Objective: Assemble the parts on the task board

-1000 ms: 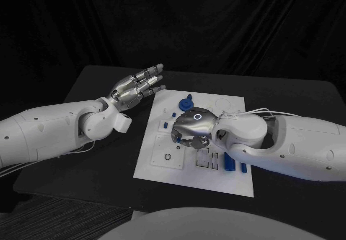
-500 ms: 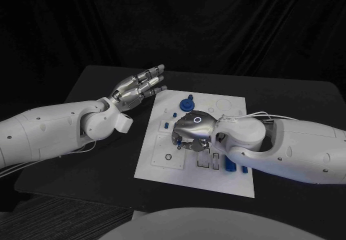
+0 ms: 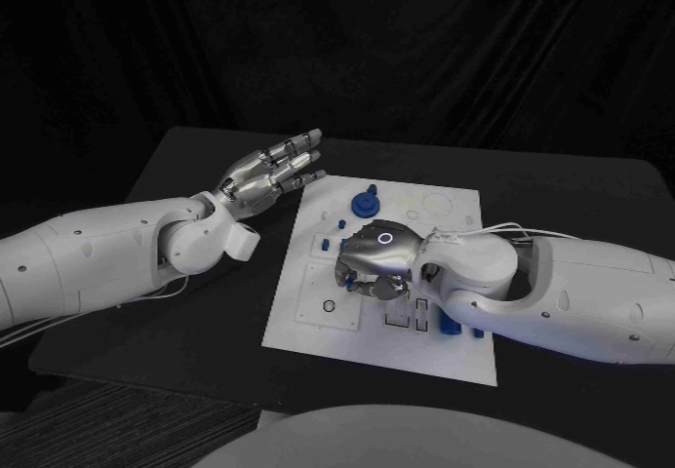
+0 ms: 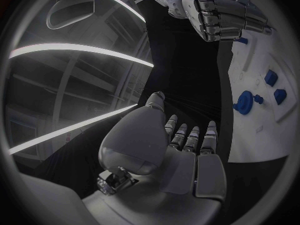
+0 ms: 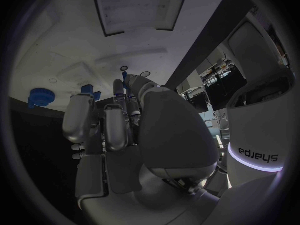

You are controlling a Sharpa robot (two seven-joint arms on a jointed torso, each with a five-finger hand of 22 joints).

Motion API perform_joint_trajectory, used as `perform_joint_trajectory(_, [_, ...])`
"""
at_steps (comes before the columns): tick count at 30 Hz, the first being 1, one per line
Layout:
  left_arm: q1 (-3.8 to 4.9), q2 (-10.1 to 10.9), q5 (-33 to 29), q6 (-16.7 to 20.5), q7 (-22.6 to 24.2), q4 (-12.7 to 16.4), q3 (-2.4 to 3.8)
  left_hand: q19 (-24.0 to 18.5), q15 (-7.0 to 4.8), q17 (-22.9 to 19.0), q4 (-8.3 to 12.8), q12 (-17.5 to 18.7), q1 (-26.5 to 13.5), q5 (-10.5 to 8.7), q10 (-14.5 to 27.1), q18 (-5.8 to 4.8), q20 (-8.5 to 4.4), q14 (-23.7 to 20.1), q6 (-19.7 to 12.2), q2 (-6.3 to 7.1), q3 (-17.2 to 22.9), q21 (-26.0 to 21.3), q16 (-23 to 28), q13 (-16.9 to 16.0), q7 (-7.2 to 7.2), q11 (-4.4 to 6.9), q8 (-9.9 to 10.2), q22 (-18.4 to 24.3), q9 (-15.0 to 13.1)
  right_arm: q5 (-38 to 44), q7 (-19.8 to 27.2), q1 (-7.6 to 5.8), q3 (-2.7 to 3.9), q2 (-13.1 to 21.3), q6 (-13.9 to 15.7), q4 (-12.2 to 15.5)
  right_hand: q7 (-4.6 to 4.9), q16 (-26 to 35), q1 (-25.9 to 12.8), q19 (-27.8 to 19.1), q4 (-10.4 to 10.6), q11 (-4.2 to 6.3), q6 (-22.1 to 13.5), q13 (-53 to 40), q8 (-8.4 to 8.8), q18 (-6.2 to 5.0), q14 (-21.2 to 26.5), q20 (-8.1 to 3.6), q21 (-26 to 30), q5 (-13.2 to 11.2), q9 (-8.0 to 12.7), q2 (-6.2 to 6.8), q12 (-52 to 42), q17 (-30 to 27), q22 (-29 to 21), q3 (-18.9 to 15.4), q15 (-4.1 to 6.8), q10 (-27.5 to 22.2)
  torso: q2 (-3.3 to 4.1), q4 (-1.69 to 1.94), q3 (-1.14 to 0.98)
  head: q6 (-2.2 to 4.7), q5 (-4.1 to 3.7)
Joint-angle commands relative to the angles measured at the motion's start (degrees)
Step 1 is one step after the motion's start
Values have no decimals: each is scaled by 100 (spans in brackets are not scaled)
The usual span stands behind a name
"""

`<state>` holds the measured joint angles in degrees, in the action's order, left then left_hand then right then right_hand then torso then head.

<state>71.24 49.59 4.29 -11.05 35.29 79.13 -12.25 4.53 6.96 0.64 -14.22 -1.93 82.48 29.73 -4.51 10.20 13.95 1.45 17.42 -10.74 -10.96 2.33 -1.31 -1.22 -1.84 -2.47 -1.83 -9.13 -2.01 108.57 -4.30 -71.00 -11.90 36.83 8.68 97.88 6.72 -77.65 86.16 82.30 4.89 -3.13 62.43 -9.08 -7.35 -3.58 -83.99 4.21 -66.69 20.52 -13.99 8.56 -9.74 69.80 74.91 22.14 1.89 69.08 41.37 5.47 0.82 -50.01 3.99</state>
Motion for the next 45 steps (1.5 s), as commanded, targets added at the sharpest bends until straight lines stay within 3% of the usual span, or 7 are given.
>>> perform_joint_trajectory(1, [-12,-20,-23,-98,47,-8,6,-40,23,-7,-17,-22,46,40,44,11,0,-15,-37,3,-5,-12,2,8,-1,-3,-18,6,-2,50,-66,20,4,1,82,25,24,11,28,-18,-18,0,-1,-6,34,-90,-124,37,1,34,8,8,-36,-2,920,25,-55,24,-1,0,0,1,0])
perform_joint_trajectory(29, [-52,-17,-23,-155,-5,-55,6,-28,18,-7,-23,-26,58,55,59,13,2,-16,-39,-15,0,-8,2,10,39,25,-20,-6,-3,50,-124,101,4,40,3,-30,21,19,35,-25,-45,3,-9,-9,50,-94,-120,36,14,40,13,11,-39,-14,916,40,-52,26,-3,-1,0,1,24])
perform_joint_trajectory(35, [-57,-22,-23,-167,-18,-65,6,-27,19,-7,-24,-25,59,55,62,13,4,-16,-38,-17,1,-8,2,10,42,27,-20,-6,-3,50,-128,101,4,29,-19,-49,12,57,-52,-66,-70,-5,-269,6,241,-112,-91,26,86,-41,86,37,17,-67,895,81,-27,-124,-2,-1,1,1,22])
perform_joint_trajectory(36, [-58,-22,-23,-168,-19,-65,6,-27,19,-7,-24,-25,59,55,62,13,4,-16,-38,-17,1,-8,2,10,42,27,-20,-6,-3,50,-132,101,4,29,-35,-56,0,69,-89,-77,-60,-5,-389,10,312,-117,-82,18,106,-102,118,50,30,-84,889,82,-13,-161,-3,0,0,1,18])
perform_joint_trajectory(39, [-60,-23,-23,-172,-21,-68,6,-26,20,-7,-25,-25,59,56,64,13,5,-16,-40,-21,2,-8,2,10,44,28,-20,-6,-3,50,-156,101,4,29,-106,-69,-282,123,-240,-130,-6,-35,-789,36,382,-136,-41,-15,214,-341,225,114,101,-155,861,79,27,-353,-2,0,0,1,24])
perform_joint_trajectory(43, [-62,-24,-23,-180,-25,-73,6,-25,22,-7,-27,-25,61,57,67,13,7,-16,-43,-26,4,-7,2,11,47,31,-19,-7,-3,50,-167,102,4,28,-171,-84,-437,208,-395,-222,65,-77,-1126,56,374,-165,30,-5,415,-650,320,180,162,-271,811,34,7,-576,-3,0,0,1,29])
perform_joint_trajectory(45, [-63,-26,-23,-184,-26,-76,6,-25,22,-7,-27,-25,61,57,67,13,7,-16,-43,-26,4,-7,2,11,47,31,-19,-7,-3,50,-164,102,4,26,-178,-87,-439,208,-405,-222,71,-77,-1140,56,373,-164,32,-4,413,-668,324,182,163,-271,812,29,8,-587,-3,-1,0,1,31])
